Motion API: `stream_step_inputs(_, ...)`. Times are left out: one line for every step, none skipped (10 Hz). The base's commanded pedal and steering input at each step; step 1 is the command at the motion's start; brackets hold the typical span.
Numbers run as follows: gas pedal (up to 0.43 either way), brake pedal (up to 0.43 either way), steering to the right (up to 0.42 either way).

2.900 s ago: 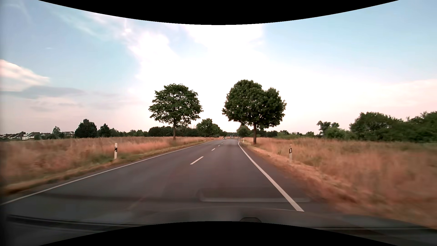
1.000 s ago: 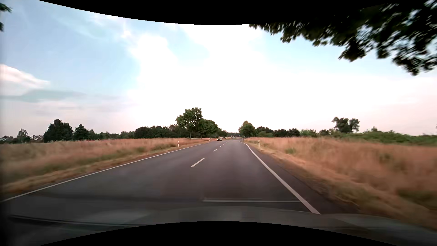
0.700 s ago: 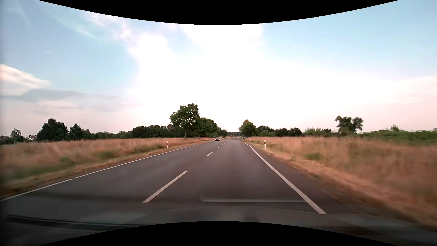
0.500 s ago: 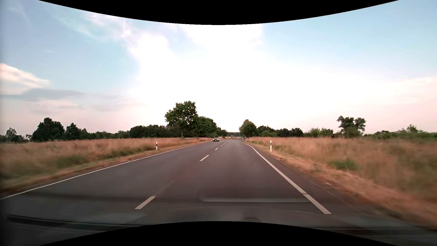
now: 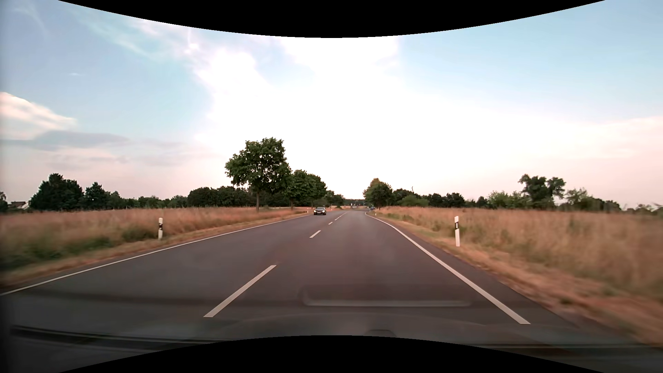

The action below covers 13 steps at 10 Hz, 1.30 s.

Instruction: Follow the waypoints while adhering to traffic rules and regulations

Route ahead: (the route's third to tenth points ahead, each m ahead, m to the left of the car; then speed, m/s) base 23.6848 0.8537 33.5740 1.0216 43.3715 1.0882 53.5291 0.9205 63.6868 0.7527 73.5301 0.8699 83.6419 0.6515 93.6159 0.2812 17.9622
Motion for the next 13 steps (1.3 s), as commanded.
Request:
stream_step_inputs(0.000,0.000,-0.002)
stream_step_inputs(0.000,0.000,-0.002)
stream_step_inputs(0.000,0.000,-0.002)
stream_step_inputs(0.000,0.000,-0.002)
stream_step_inputs(0.000,0.000,-0.002)
stream_step_inputs(0.000,0.000,-0.002)
stream_step_inputs(0.000,0.000,-0.002)
stream_step_inputs(0.000,0.000,-0.002)
stream_step_inputs(0.000,0.000,-0.002)
stream_step_inputs(0.000,0.000,-0.002)
stream_step_inputs(0.000,0.000,-0.002)
stream_step_inputs(0.000,0.000,-0.002)
stream_step_inputs(0.000,0.000,-0.002)
